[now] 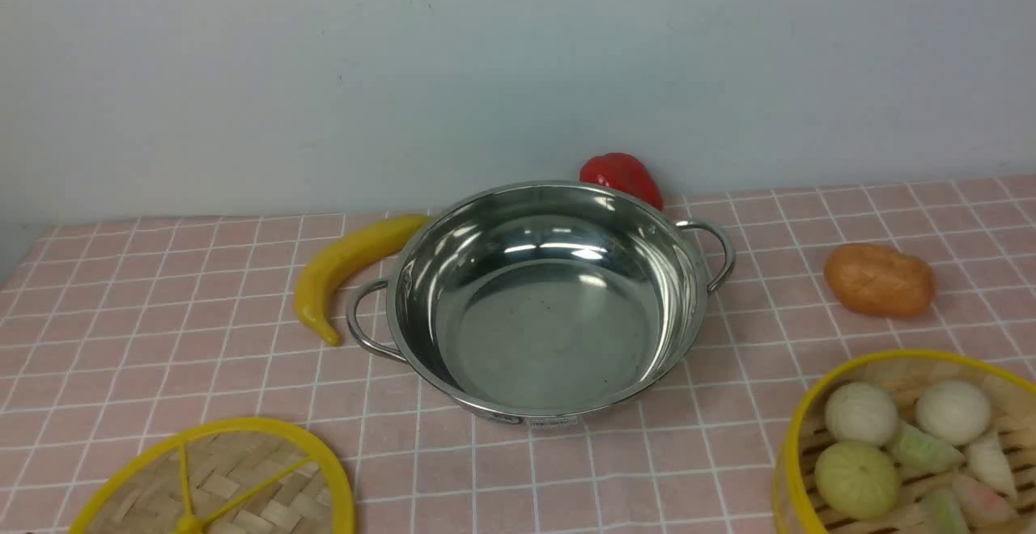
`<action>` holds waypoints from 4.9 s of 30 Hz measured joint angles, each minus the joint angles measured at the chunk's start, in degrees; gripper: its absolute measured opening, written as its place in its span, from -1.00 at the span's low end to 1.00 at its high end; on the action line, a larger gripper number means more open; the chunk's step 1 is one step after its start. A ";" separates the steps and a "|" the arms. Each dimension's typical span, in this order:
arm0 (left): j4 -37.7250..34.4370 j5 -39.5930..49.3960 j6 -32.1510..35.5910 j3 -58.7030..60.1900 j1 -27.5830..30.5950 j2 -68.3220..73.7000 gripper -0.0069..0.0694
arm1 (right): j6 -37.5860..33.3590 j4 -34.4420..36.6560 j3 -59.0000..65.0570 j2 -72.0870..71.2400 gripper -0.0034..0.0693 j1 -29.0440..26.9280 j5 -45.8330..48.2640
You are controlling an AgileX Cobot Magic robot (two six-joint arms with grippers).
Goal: Place the steamer in the pot on the pink tablecloth, and put the lid on the steamer.
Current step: 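Reach for and grasp the rim of the bamboo steamer holding the buns with the right gripper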
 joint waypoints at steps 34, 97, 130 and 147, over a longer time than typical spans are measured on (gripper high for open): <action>0.00 0.00 0.00 0.00 0.00 0.00 -0.18 | 0.00 0.06 0.00 0.00 -0.24 0.00 0.00; 0.00 0.00 0.00 0.00 0.00 0.00 -0.18 | -59.46 47.39 -43.12 52.04 -0.24 4.41 44.71; 0.00 0.00 0.00 0.00 0.00 0.00 -0.18 | -36.43 21.44 -44.16 84.65 0.07 25.28 32.92; -0.05 0.00 0.00 0.00 0.00 0.00 -0.18 | -34.91 21.60 -44.45 89.46 -0.75 25.40 31.96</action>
